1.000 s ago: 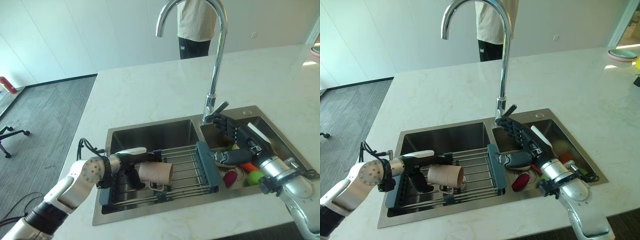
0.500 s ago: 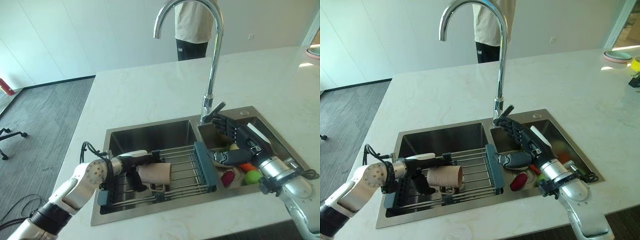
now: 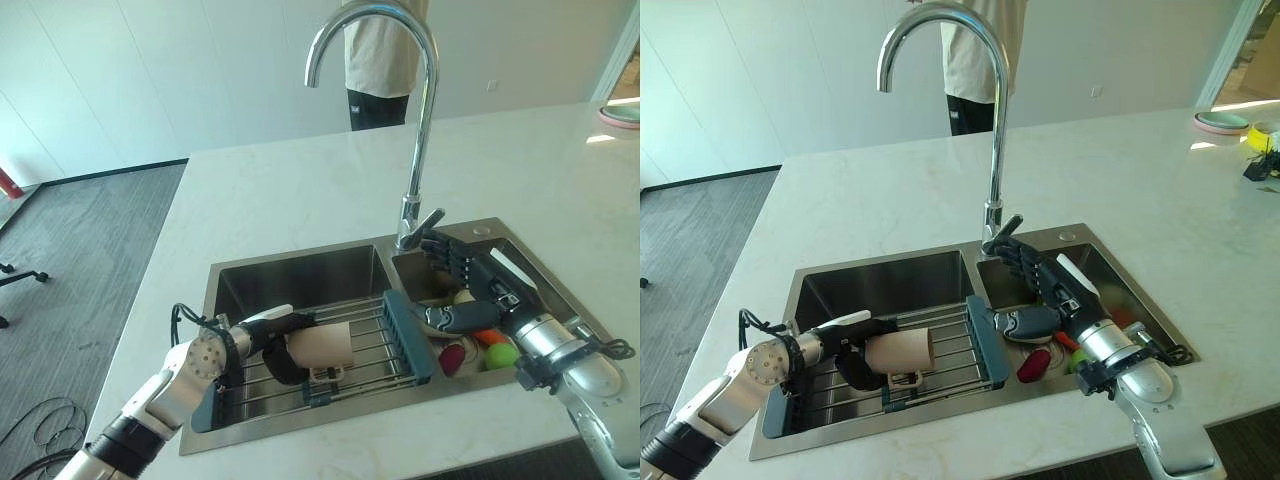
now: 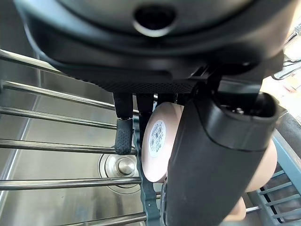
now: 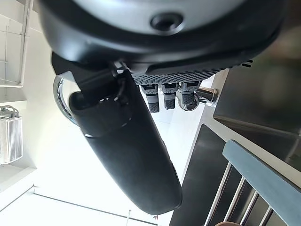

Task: Place the dishes in the dishwasher.

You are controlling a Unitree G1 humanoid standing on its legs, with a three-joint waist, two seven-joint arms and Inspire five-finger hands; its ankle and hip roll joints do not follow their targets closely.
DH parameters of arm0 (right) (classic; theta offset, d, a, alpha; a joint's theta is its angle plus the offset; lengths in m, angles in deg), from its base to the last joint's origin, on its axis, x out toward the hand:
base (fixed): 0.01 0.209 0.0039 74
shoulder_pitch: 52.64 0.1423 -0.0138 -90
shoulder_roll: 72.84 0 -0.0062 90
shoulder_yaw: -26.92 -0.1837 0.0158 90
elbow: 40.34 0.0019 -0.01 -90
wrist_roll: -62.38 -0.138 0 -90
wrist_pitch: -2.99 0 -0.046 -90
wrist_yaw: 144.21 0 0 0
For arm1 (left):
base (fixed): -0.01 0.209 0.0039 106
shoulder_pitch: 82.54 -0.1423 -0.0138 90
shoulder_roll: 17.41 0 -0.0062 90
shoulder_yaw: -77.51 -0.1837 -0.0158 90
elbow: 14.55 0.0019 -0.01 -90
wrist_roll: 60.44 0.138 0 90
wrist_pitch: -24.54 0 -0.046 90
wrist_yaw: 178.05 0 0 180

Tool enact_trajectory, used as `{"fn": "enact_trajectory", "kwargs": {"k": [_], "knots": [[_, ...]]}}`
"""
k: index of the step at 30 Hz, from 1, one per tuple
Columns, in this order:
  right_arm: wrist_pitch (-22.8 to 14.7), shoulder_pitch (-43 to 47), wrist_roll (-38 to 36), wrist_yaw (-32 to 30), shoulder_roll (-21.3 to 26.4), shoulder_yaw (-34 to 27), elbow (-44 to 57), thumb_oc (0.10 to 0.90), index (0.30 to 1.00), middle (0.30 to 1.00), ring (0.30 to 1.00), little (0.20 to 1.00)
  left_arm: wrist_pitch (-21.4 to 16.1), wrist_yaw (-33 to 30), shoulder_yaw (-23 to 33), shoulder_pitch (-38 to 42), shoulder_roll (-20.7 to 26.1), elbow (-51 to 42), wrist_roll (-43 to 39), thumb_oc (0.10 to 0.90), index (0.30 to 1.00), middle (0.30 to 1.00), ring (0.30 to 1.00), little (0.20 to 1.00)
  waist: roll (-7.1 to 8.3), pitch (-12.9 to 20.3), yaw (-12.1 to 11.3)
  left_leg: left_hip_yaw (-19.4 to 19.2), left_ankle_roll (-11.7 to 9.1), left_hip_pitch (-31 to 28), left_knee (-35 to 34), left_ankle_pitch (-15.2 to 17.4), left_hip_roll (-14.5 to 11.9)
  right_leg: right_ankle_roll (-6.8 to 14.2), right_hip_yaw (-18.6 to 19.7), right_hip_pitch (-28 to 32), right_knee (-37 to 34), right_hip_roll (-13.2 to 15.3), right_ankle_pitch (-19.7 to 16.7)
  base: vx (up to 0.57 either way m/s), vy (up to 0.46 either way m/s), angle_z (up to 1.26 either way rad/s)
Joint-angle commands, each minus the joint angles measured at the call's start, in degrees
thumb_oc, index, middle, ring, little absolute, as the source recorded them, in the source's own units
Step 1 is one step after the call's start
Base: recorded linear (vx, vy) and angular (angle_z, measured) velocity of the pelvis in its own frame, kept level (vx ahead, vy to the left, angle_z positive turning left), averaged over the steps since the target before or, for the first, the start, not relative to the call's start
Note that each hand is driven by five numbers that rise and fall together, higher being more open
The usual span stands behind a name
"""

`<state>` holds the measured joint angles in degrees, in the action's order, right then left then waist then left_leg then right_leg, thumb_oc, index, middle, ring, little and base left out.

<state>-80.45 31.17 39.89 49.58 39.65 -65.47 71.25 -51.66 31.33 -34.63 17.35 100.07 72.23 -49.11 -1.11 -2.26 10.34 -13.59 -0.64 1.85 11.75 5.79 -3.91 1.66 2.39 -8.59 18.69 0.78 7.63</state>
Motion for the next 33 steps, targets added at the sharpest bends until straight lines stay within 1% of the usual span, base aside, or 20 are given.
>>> {"fn": "enact_trajectory", "kwargs": {"k": [1, 5, 7, 9, 10, 11, 13, 15, 17, 20, 24, 27, 28, 33], "knots": [[-6.77, 5.33, -0.34, -0.83, -0.92, -2.10, 4.20, 0.800, 0.900, 0.900, 0.900, 0.900, -1.87, -3.18, 2.23, 2.54, 0.72, -1.37, -2.16, 0.400, 0.300, 0.300, 0.300, 0.300, -0.10, 0.58, 0.37, 0.63, 0.13, 1.19, 5.44, 5.75, -1.65, 4.40, -4.44, 2.28, -1.51, 2.04, -0.29, 0.00, 0.000, 0.00], [-7.06, 5.07, -0.29, -1.09, -0.99, -2.31, 4.15, 0.800, 0.900, 0.900, 0.900, 0.900, -3.92, -5.41, 3.76, 2.45, 1.16, -2.30, -4.66, 0.400, 0.300, 0.300, 0.300, 0.300, -0.03, 0.38, 0.08, 0.72, 0.09, 1.20, 5.44, 5.67, -1.62, 4.41, -4.69, 2.39, -1.51, 2.19, -0.34, 0.00, 0.000, 0.00], [-7.17, 4.70, -0.11, -1.22, -1.09, -2.60, 4.19, 0.800, 0.900, 0.900, 0.900, 0.900, -4.52, -6.11, 5.28, 2.04, 1.40, -3.07, -7.38, 0.400, 0.300, 0.300, 0.300, 0.300, -0.04, 0.30, -0.13, 0.86, 0.05, 1.20, 5.44, 5.66, -1.55, 4.38, -4.78, 2.46, -1.51, 2.24, -0.35, 0.00, 0.000, 0.00], [-7.20, 4.41, 0.01, -1.43, -1.23, -2.98, 4.14, 0.800, 0.900, 0.900, 0.900, 0.900, -6.12, -7.32, 7.62, 1.21, 1.03, -3.88, -13.91, 0.400, 0.300, 0.300, 0.300, 0.300, -0.02, 0.24, -0.48, 1.04, -0.01, 1.31, 5.44, 5.61, -1.46, 4.33, -4.91, 2.44, -1.51, 2.34, -0.39, 0.00, 0.000, 0.00], [-7.26, 4.17, 0.50, -1.39, -1.69, -3.01, 4.14, 0.800, 0.900, 0.900, 0.900, 0.900, -6.74, -7.49, 9.33, 0.44, 0.10, -4.30, -16.29, 0.400, 0.300, 0.300, 0.300, 0.300, -0.03, 0.24, -0.63, 1.09, -0.01, 1.31, 5.44, 5.62, -1.47, 4.29, -5.01, 2.48, -1.51, 2.38, -0.35, 0.00, 0.000, 0.00], [-7.28, 3.82, 1.48, -1.24, -2.53, -2.97, 4.31, 0.800, 0.900, 0.900, 0.900, 0.900, -8.18, -8.77, 11.58, -0.99, -0.56, -5.24, -18.27, 0.400, 0.300, 0.300, 0.300, 0.300, -0.08, 0.24, -0.86, 1.27, -0.10, 1.35, 5.44, 5.54, -1.48, 4.20, -5.06, 2.52, -1.51, 2.42, -0.37, 0.00, 0.000, 0.00], [-7.36, 3.43, 1.34, -1.26, -2.44, -3.34, 4.54, 0.800, 0.900, 0.900, 0.900, 0.900, -9.41, -9.94, 13.26, -1.97, -0.48, -5.91, -20.19, 0.400, 0.300, 0.300, 0.300, 0.300, -0.08, 0.16, -1.04, 1.47, -0.14, 1.38, 5.44, 5.53, -1.43, 4.14, -5.12, 2.58, -1.51, 2.47, -0.30, 0.00, 0.000, 0.00], [-6.98, 3.52, 1.12, -1.26, -2.52, -3.92, 4.56, 0.800, 0.900, 0.900, 0.900, 0.900, -12.20, -11.65, 16.06, -2.75, -0.57, -5.90, -25.20, 0.400, 0.300, 0.300, 0.300, 0.300, -0.04, 0.24, -1.47, 1.86, -0.22, 1.47, 5.44, 5.52, -1.28, 4.08, -5.24, 2.67, -1.51, 2.54, -0.22, 0.00, 0.000, 0.00], [-6.78, 3.42, 1.54, -1.17, -2.97, -4.11, 4.66, 0.800, 0.900, 0.900, 0.900, 0.900, -14.08, -13.16, 18.12, -3.63, -1.37, -6.69, -27.46, 0.400, 0.300, 0.300, 0.300, 0.300, -0.01, 0.34, -1.79, 2.19, -0.25, 1.57, 5.44, 5.56, -1.14, 4.00, -5.39, 2.70, -1.51, 2.59, -0.12, 0.00, -0.005, 0.09], [-6.94, 2.95, 2.44, -1.42, -3.73, -4.11, 4.70, 0.800, 0.900, 0.900, 0.900, 0.900, -15.77, -14.49, 21.33, -5.12, -2.50, -8.25, -30.85, 0.400, 0.300, 0.300, 0.300, 0.300, 0.08, 0.50, -2.33, 2.59, -0.38, 1.74, 5.44, 5.49, -1.03, 3.89, -5.67, 2.76, -1.51, 2.71, 0.02, -0.01, -0.004, 0.13], [-6.77, 2.38, 2.66, -0.95, -4.60, -5.20, 4.97, 0.800, 0.900, 0.900, 0.900, 0.900, -18.49, -17.20, 25.54, -6.99, -4.96, -10.44, -34.72, 0.400, 0.300, 0.300, 0.300, 0.300, 0.42, 0.92, -2.94, 3.15, -0.57, 2.11, 5.44, 5.45, -0.90, 3.68, -5.98, 2.71, -1.51, 2.82, 0.24, -0.01, -0.006, 0.02], [-6.74, 2.36, 2.67, -0.94, -4.59, -5.16, 5.02, 0.800, 0.900, 0.900, 0.900, 0.900, -18.48, -17.18, 25.63, -7.12, -4.98, -10.53, -34.76, 0.400, 0.300, 0.300, 0.300, 0.300, 0.40, 0.97, -2.86, 3.18, -0.57, 2.14, 5.44, 5.44, -0.89, 3.68, -6.01, 2.69, -1.51, 2.84, 0.25, 0.00, 0.000, 0.00], [-7.43, 1.45, 3.36, -0.85, -6.08, -5.73, 5.40, 0.800, 0.900, 0.900, 0.900, 0.900, -21.20, -19.21, 28.07, -8.51, -7.62, -12.29, -38.05, 0.400, 0.300, 0.300, 0.300, 0.300, 0.73, 1.02, -3.68, 3.59, -0.68, 2.35, 5.44, 5.34, -0.80, 3.41, -6.36, 2.75, -1.51, 2.90, 0.40, -0.03, -0.043, 0.01], [-8.02, 1.14, 3.23, -0.73, -7.05, -5.51, 6.30, 0.800, 0.900, 0.900, 0.900, 0.900, -23.12, -22.18, 29.62, -9.93, -10.00, -14.63, -38.00, 0.400, 0.300, 0.300, 0.300, 0.300, 1.15, 1.47, -4.62, 4.53, -1.00, 3.03, 5.44, 4.82, -0.82, 3.10, -7.54, 2.78, -1.51, 3.04, 0.75, -0.03, -0.077, 0.14]]}}
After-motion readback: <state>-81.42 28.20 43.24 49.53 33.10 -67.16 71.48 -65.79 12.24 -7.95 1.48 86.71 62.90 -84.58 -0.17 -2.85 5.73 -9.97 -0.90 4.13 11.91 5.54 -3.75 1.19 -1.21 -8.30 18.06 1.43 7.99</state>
